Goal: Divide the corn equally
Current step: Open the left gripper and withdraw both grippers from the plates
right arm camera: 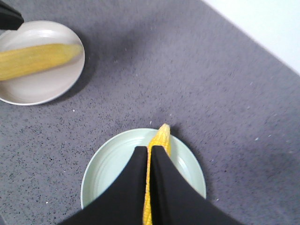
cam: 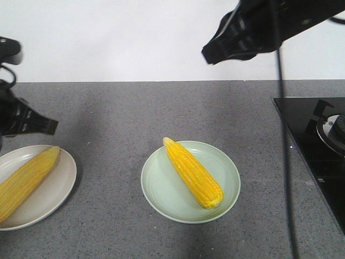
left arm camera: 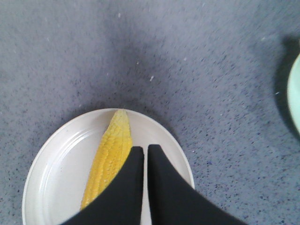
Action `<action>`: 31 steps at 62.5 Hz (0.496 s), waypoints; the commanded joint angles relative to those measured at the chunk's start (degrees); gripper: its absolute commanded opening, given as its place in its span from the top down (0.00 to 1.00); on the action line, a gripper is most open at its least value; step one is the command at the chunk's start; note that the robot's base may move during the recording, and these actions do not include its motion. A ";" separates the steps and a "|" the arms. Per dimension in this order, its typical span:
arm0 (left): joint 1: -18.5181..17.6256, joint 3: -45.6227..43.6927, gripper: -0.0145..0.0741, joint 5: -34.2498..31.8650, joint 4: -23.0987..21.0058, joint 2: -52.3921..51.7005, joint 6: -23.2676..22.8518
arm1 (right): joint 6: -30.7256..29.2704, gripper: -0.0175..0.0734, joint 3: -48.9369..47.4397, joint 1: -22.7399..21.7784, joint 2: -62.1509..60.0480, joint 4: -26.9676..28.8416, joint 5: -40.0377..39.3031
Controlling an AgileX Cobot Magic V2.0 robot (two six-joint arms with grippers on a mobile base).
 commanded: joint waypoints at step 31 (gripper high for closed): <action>0.13 37.84 0.85 -33.45 -7.87 -35.43 0.02 | -4.71 0.81 52.71 -0.14 -34.55 -1.26 -41.93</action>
